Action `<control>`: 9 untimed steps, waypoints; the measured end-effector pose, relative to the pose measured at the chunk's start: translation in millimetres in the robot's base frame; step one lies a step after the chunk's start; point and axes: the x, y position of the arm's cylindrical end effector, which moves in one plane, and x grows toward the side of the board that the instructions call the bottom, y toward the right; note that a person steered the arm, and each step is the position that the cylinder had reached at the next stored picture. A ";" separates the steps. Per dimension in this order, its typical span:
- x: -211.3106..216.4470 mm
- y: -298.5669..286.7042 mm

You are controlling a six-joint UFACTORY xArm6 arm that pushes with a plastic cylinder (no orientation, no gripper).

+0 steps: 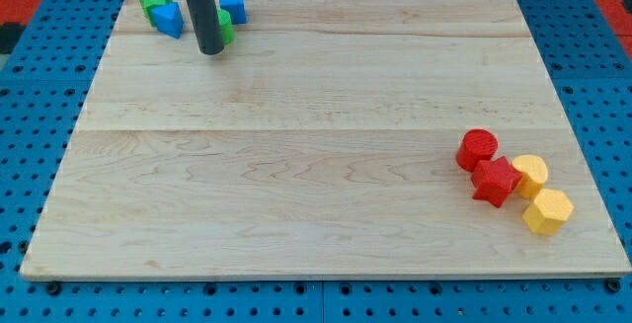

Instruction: Place the green circle closer to the cube

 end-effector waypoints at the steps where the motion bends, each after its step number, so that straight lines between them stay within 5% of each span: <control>1: -23.5 13.6; 3: -27.1 -16.5; 5: -33.0 77.1; 7: -36.9 -0.9; 9: -78.9 106.8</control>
